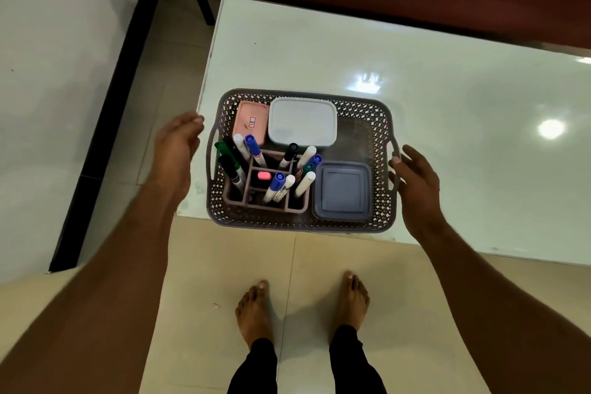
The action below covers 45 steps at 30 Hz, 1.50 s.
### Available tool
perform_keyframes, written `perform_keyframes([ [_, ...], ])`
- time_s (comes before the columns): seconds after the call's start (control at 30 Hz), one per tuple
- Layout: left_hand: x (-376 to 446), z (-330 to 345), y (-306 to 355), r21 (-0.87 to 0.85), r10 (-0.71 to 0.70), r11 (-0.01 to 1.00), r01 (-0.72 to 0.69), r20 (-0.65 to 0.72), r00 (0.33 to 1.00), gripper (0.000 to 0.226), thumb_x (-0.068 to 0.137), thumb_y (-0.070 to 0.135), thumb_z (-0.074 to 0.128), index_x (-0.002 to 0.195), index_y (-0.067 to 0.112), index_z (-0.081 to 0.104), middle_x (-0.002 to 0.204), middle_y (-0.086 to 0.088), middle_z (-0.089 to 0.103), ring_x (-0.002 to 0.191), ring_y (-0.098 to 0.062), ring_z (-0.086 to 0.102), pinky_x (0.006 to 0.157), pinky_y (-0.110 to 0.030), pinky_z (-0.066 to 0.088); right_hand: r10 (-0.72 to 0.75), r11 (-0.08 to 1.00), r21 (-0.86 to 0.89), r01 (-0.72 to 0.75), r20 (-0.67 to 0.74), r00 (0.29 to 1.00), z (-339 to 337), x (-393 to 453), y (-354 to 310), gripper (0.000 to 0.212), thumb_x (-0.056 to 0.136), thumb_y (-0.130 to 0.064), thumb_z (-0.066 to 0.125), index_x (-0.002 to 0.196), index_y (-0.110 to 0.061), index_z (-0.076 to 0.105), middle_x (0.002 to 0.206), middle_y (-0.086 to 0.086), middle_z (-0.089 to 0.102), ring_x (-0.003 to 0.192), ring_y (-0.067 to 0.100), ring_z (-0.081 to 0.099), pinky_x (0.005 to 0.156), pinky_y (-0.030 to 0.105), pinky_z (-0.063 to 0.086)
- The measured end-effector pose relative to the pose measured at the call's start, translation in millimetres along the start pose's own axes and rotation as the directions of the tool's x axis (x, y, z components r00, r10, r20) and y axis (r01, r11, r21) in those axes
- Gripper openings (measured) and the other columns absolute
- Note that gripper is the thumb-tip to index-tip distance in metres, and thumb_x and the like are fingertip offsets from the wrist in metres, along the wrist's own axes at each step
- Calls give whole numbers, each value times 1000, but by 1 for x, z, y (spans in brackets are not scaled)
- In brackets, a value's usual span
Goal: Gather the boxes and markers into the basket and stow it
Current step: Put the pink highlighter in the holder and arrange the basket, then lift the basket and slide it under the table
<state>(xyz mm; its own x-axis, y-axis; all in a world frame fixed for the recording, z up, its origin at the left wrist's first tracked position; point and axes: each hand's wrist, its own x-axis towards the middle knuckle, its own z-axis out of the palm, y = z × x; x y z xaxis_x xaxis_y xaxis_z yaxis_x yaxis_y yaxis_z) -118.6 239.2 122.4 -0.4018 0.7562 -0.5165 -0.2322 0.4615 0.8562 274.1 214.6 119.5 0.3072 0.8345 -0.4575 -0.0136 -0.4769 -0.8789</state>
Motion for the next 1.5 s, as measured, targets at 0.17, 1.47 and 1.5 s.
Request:
perform_keyframes([
  [0.17, -20, 6, -26, -60, -65, 995, 77, 179, 982, 32, 101, 31, 53, 117, 12, 74, 118, -13, 75, 105, -21, 73, 90, -37, 55, -1, 998, 66, -5, 94, 996, 5, -6, 1, 32, 100, -11, 59, 130, -13, 69, 128, 13, 73, 120, 32, 69, 110, 53, 50],
  [1.47, -82, 4, -115, 119, 23, 992, -49, 207, 978, 42, 91, 53, 63, 125, 29, 70, 127, 0, 71, 118, -38, 67, 66, -53, 61, -65, 951, 308, 41, 68, 996, -71, -85, 22, 40, 103, 4, 49, 141, -2, 60, 136, 11, 69, 129, 29, 65, 114, 51, 48],
  [1.5, -107, 11, -104, 34, 10, 999, -16, 182, 983, 36, 96, 36, 57, 126, 20, 69, 127, -10, 71, 114, -35, 68, 82, -52, 60, -66, 949, 312, 42, 66, 996, -77, -91, 26, 40, 103, 4, 49, 141, -1, 59, 137, 12, 68, 130, 29, 64, 115, 52, 46],
])
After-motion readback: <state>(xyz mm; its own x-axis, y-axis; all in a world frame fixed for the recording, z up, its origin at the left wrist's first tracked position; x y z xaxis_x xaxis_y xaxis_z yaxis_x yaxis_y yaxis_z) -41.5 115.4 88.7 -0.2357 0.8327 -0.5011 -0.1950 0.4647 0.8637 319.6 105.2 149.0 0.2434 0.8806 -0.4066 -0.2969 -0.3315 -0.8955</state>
